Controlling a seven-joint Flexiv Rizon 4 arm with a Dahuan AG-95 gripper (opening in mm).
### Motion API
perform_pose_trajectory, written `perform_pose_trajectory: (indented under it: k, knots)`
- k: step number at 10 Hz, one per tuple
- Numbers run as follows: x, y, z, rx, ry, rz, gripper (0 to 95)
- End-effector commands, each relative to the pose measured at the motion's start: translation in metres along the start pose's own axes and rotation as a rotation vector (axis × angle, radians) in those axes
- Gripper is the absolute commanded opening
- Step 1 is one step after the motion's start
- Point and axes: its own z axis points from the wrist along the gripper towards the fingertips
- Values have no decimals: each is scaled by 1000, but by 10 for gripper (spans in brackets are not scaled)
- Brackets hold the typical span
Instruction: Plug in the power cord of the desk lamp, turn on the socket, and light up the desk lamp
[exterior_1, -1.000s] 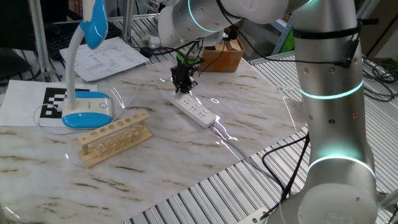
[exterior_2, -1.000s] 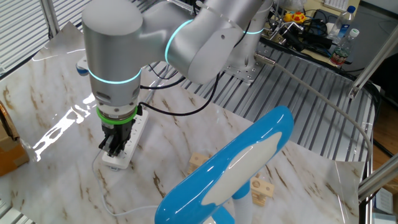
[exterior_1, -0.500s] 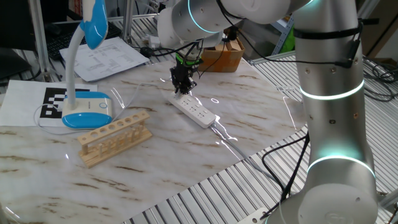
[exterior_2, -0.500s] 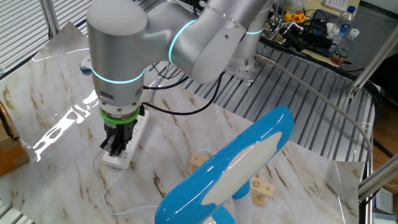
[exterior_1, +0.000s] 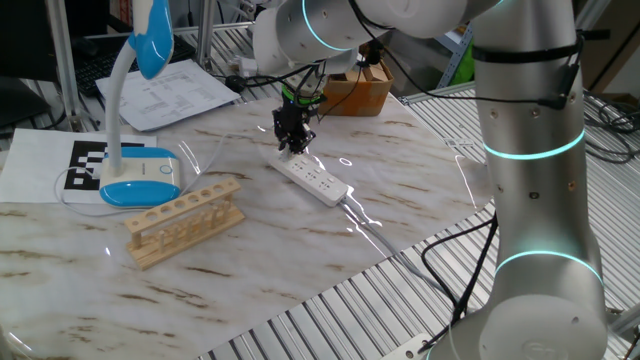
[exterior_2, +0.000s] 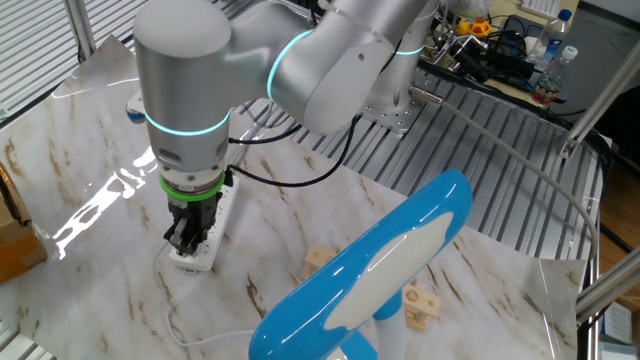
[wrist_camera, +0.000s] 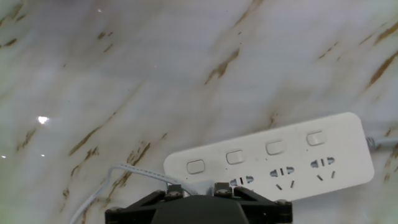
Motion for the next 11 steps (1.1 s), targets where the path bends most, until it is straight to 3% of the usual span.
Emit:
perform_pose_trajectory:
  k: [1, 2, 6, 7, 8, 9, 10, 11]
  knots:
    - [1, -2, -5, 5, 1, -9, 570]
    - [2, -2, -5, 8, 2, -13, 760]
    - [11, -10, -18, 33, 20, -36, 760]
    - [13, -12, -24, 50, 35, -53, 570]
    - [14, -13, -28, 58, 47, -70, 570]
    - [14, -15, -33, 65, 57, -82, 380]
    - [15, -18, -42, 65, 74, -97, 0]
    - [17, -21, -46, 68, 73, -111, 0]
